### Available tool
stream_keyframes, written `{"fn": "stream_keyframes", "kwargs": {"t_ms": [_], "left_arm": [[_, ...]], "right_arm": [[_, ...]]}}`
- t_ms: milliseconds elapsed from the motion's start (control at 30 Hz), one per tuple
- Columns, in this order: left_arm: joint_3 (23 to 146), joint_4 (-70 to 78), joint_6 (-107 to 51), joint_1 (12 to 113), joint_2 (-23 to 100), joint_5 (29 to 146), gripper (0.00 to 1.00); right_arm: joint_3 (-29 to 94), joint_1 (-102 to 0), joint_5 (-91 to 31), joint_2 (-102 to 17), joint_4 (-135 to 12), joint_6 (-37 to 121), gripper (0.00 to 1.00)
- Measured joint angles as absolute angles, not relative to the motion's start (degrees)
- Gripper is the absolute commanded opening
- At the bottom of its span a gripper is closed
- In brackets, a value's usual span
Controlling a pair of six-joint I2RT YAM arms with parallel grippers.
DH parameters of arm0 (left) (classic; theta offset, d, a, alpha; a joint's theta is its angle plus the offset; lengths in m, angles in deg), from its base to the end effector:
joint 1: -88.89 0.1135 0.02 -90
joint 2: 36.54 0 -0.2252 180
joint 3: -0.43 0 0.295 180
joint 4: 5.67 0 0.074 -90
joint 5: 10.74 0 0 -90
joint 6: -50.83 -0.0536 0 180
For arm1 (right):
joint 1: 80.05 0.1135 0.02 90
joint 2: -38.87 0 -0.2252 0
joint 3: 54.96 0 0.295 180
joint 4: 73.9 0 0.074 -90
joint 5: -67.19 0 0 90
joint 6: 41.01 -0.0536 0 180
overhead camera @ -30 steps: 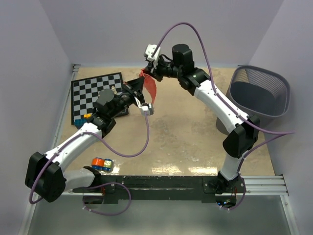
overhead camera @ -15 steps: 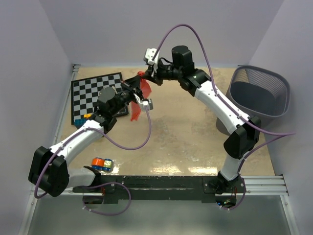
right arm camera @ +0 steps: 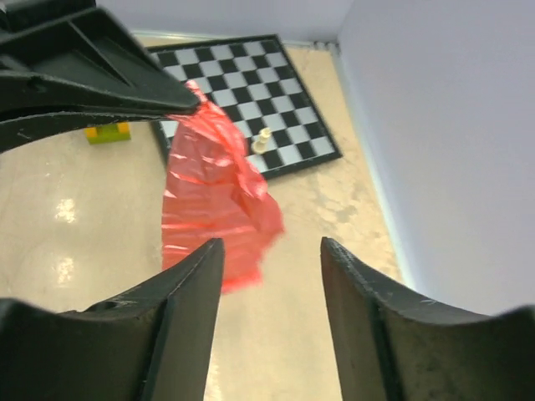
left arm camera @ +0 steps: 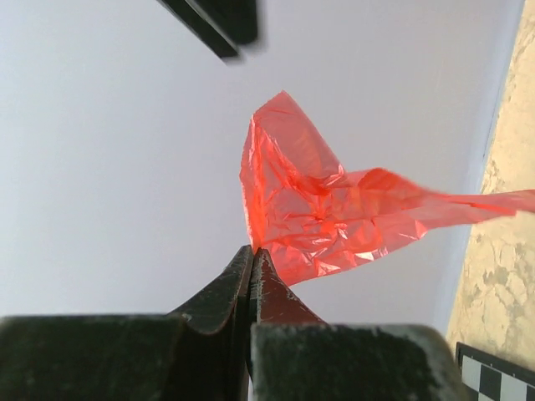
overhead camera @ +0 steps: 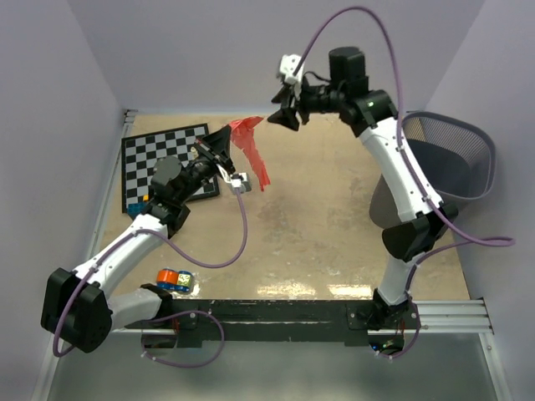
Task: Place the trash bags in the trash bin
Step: Unfold the trash bag at the center of the board.
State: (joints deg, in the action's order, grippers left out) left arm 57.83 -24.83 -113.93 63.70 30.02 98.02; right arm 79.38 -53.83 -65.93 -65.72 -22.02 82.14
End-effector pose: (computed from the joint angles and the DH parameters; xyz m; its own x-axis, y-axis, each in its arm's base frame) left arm 0.3044 -0.1622 0.2948 0.7067 0.6772 -0.2050 0.0297 0.2611 0.9649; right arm 0.3764 0.2262 0.4352 0.2040 -0.3444 -0.9164 -0.9304 0.2230 -0.2910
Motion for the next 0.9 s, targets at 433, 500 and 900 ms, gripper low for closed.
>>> {"fn": "stream_keyframes", "kwargs": {"t_ms": [433,500,900], "left_arm": [[53.64,-27.87,-117.43,66.43,25.89,108.6,0.0],[53.51,-28.46,-117.84,66.43,25.7,109.65,0.0],[53.51,-31.3,-117.56,66.43,25.8,110.33,0.0]], "right_arm": [[74.35,-56.41,-68.35,-63.49,-29.87,80.54,0.54],[75.25,-54.91,-67.83,-66.82,-29.98,81.96,0.53],[74.42,-46.56,-71.35,-67.1,-27.53,85.79,0.54]]}}
